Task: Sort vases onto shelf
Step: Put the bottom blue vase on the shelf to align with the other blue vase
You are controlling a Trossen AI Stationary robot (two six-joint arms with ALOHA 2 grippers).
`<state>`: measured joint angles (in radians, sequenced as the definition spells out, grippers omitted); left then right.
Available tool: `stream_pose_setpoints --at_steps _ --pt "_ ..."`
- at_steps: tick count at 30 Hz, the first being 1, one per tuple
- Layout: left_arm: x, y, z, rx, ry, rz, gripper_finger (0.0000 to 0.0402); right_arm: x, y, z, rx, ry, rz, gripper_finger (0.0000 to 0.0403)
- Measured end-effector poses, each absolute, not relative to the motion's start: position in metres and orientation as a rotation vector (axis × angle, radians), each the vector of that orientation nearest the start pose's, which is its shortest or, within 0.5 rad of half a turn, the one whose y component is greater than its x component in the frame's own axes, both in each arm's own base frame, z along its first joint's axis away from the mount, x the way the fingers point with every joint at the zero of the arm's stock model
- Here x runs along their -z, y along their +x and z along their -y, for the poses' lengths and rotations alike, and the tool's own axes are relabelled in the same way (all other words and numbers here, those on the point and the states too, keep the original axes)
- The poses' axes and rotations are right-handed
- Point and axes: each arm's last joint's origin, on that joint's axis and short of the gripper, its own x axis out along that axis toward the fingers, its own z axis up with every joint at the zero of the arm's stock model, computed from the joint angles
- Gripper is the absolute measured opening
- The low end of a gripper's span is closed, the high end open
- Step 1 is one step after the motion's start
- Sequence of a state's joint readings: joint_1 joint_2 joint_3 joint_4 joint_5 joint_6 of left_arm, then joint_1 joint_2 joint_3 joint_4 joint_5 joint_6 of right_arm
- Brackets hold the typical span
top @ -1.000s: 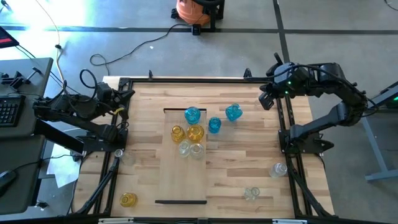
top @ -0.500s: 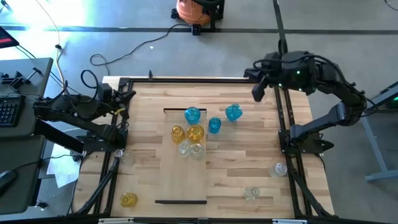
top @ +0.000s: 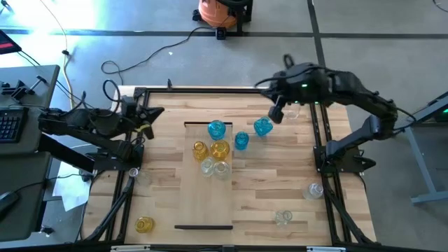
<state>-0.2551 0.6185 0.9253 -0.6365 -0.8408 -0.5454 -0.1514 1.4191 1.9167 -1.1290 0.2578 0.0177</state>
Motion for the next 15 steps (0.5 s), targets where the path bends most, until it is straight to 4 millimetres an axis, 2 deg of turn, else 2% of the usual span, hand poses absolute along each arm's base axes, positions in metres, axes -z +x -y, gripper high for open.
stream_pose_setpoints --at_steps 6,9,15 --pt "-0.363 0.123 0.003 -0.681 -0.289 -0.102 0.0 -0.453 0.255 0.067 0.352 -0.012 -0.819 0.0" --pt "-0.363 0.123 -0.003 -0.706 -0.301 -0.098 0.0 -0.445 0.258 0.083 0.328 0.029 -0.865 0.0" --pt "-0.362 0.114 -0.015 -0.643 -0.274 -0.158 0.0 -0.429 0.264 0.112 0.334 0.126 -0.939 0.0"
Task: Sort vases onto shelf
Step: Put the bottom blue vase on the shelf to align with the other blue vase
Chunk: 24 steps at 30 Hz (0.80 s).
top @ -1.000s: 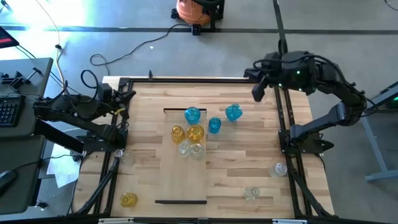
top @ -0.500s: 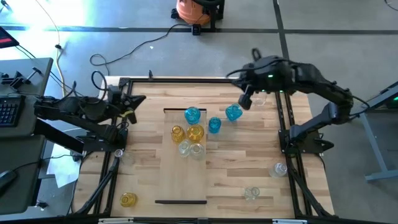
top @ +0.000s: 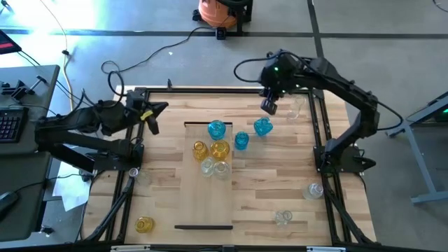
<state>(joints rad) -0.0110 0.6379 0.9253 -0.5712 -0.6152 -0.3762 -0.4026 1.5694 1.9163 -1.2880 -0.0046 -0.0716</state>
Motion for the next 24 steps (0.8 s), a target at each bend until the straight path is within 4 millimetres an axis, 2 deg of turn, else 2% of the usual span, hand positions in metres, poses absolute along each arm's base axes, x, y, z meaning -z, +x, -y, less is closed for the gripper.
stream_pose_setpoints --at_steps 6,13,18,21,24 --pt "-0.354 0.095 -0.026 -0.719 -0.19 -0.268 0.0 -0.416 0.276 0.116 0.307 0.16 -0.991 0.0" --pt "-0.352 0.073 -0.028 -0.766 -0.108 -0.311 0.0 -0.393 0.299 0.1 0.249 0.194 -1.117 0.0" --pt "-0.354 0.062 -0.027 -0.766 -0.082 -0.286 0.0 -0.375 0.305 0.088 0.23 0.233 -1.284 0.0" --pt "-0.354 0.056 -0.026 -0.765 -0.086 -0.267 0.0 -0.372 0.305 0.077 0.198 0.204 -1.346 0.0" --pt "-0.353 0.05 -0.025 -0.764 -0.087 -0.264 0.0 -0.374 0.307 0.067 0.19 0.14 -1.334 0.0"
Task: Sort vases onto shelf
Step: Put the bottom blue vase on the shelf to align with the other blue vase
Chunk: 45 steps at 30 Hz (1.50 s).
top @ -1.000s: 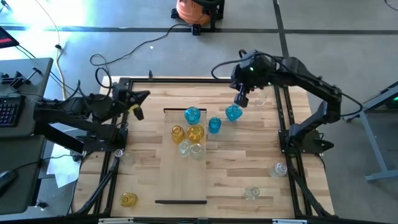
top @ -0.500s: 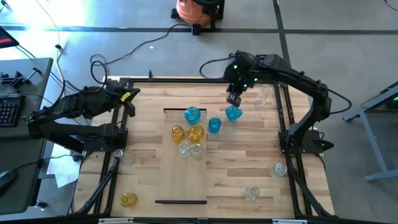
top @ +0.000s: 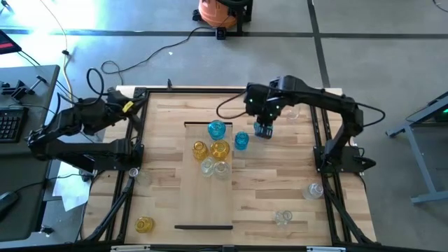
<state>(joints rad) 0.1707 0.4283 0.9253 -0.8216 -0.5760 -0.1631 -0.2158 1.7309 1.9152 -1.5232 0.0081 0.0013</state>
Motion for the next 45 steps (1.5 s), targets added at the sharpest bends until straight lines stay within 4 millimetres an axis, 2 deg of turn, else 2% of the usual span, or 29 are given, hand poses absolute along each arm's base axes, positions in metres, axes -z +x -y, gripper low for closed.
stream_pose_setpoints --at_steps 4,9,13,15,19,22,27,32,36,45 --pt "-0.353 0.046 -0.024 -0.766 -0.112 -0.246 0.0 -0.375 0.307 0.063 0.272 0.157 -1.317 0.0" --pt "-0.353 0.046 -0.024 -0.766 -0.114 -0.245 0.0 -0.377 0.312 0.065 0.331 0.186 -1.255 0.0" --pt "-0.353 0.046 -0.024 -0.769 -0.134 -0.237 0.0 -0.374 0.31 0.071 0.404 0.182 -1.272 0.0" --pt "-0.353 0.046 -0.024 -0.772 -0.155 -0.228 0.0 -0.364 0.307 0.079 0.461 0.236 -1.287 0.0" --pt "-0.353 0.046 -0.024 -0.777 -0.197 -0.213 0.0 -0.332 0.297 0.086 0.594 0.367 -1.275 0.0" --pt "-0.353 0.046 -0.024 -0.772 -0.206 -0.212 0.0 -0.309 0.287 0.077 0.661 0.443 -1.208 0.0" --pt "-0.353 0.046 -0.023 -0.763 -0.208 -0.214 0.0 -0.294 0.264 0.059 0.772 0.612 -0.981 0.0" --pt "-0.353 0.046 -0.024 -0.766 -0.207 -0.213 0.0 -0.293 0.245 0.043 0.763 0.739 -0.809 0.0" --pt "-0.353 0.046 -0.024 -0.766 -0.207 -0.213 0.0 -0.299 0.236 0.037 0.723 0.742 -0.759 0.0" --pt "-0.352 0.046 -0.023 -0.766 -0.206 -0.219 0.0 -0.303 0.237 0.052 0.562 0.708 -0.785 0.0"
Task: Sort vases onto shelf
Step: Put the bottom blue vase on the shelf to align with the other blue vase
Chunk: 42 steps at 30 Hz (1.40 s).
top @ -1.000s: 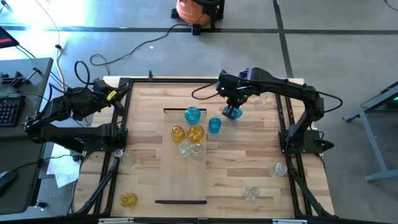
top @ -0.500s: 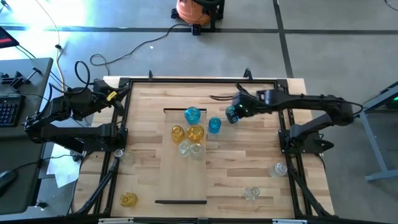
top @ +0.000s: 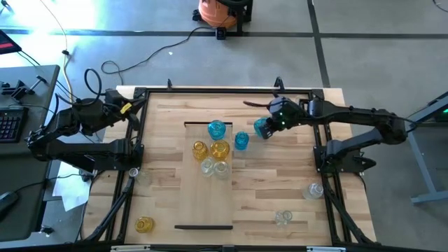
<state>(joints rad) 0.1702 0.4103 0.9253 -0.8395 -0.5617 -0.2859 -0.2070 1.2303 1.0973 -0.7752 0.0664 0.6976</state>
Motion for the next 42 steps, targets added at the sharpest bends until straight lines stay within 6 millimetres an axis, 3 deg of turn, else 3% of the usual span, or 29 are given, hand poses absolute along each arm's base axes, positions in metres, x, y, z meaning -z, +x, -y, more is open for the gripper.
stream_pose_setpoints --at_steps 3,8,15,22,33,42 --pt "-0.352 0.046 -0.023 -0.766 -0.206 -0.222 0.0 -0.306 0.24 0.052 0.51 0.689 -0.75 0.0" --pt "-0.352 0.046 -0.023 -0.764 -0.206 -0.222 0.0 -0.307 0.247 0.048 0.61 0.724 -0.663 0.0" --pt "-0.352 0.046 -0.023 -0.764 -0.206 -0.222 0.0 -0.284 0.272 0.027 0.617 0.74 -0.731 0.0" --pt "-0.352 0.046 -0.023 -0.765 -0.206 -0.222 0.0 -0.264 0.296 0.011 0.717 0.736 -0.656 0.0" --pt "-0.352 0.046 -0.023 -0.765 -0.206 -0.222 0.0 -0.24 0.32 0.019 0.778 0.843 -0.604 0.0" --pt "-0.352 0.046 -0.023 -0.765 -0.206 -0.222 0.0 -0.234 0.321 0.044 0.864 0.866 -0.581 0.0"
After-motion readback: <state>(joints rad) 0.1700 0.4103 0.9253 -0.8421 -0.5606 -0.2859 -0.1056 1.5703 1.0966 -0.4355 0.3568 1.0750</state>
